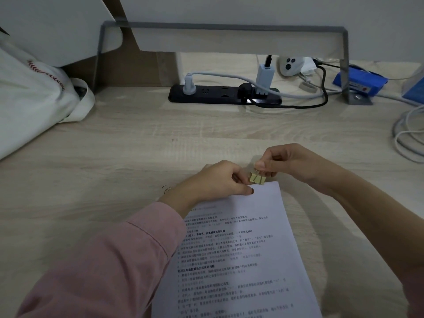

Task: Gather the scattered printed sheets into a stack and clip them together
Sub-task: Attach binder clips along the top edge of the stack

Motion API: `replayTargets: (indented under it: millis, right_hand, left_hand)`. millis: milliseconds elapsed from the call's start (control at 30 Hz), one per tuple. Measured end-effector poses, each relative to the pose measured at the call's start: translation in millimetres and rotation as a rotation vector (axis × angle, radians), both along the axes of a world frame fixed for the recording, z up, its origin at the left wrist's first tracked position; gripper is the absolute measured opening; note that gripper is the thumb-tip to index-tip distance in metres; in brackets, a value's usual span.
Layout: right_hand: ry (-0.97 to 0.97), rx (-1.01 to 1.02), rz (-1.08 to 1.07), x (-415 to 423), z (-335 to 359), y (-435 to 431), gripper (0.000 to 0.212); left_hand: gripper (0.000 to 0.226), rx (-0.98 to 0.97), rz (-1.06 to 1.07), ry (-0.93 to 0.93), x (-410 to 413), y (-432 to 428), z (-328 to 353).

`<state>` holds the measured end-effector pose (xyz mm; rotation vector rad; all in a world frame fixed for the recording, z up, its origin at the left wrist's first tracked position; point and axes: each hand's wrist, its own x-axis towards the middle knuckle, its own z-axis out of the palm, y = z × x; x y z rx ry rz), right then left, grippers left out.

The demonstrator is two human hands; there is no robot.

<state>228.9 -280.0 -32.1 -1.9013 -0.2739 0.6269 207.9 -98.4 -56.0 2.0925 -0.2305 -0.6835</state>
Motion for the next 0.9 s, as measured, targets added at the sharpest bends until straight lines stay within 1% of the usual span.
replayTargets:
  millis: [133, 233, 367, 500, 567, 633, 767, 900]
  right_hand:
    - [-0.014, -0.019, 0.005, 3.4, -1.6, -3.2, 0.022]
    - [-0.014, -0.082, 0.075, 7.7, 0.6, -3.7, 0.017]
    - [-0.006, -0.164, 0.175, 15.7, 5.7, 0.6, 0.019]
    - [0.055, -0.25, 0.297, 22.5, 9.8, 6.4, 0.023]
    - [0.089, -0.281, 0.334, 25.5, 12.0, 9.0, 0.029]
    - [0.111, -0.281, 0.346, 26.9, 12.7, 9.7, 0.031]
    - [0.142, -0.236, 0.346, 24.2, 10.1, 5.2, 0.025]
    - [0.163, -0.22, 0.35, 22.6, 10.0, 2.0, 0.025]
  left_hand:
    - [0.013, -0.02, 0.011, 0.012, -0.1, 0.3, -0.5]
    - [0.014, -0.025, 0.012, 0.002, -0.6, 0.0, 0.1]
    - [0.015, -0.012, 0.012, -0.02, -1.8, 0.0, 0.2]
    - [0.016, -0.013, -0.004, -0.026, -1.8, 0.5, 0.6]
    - [0.014, -0.018, -0.023, -0.025, -1.0, 1.2, 2.2]
    - [0.012, -0.034, -0.035, -0.019, -0.5, 2.8, 4.0]
    - [0.008, -0.033, -0.042, -0.02, -0.3, 4.5, 4.2]
    - [0.008, -0.02, -0.052, -0.025, -0.3, 2.8, 3.5]
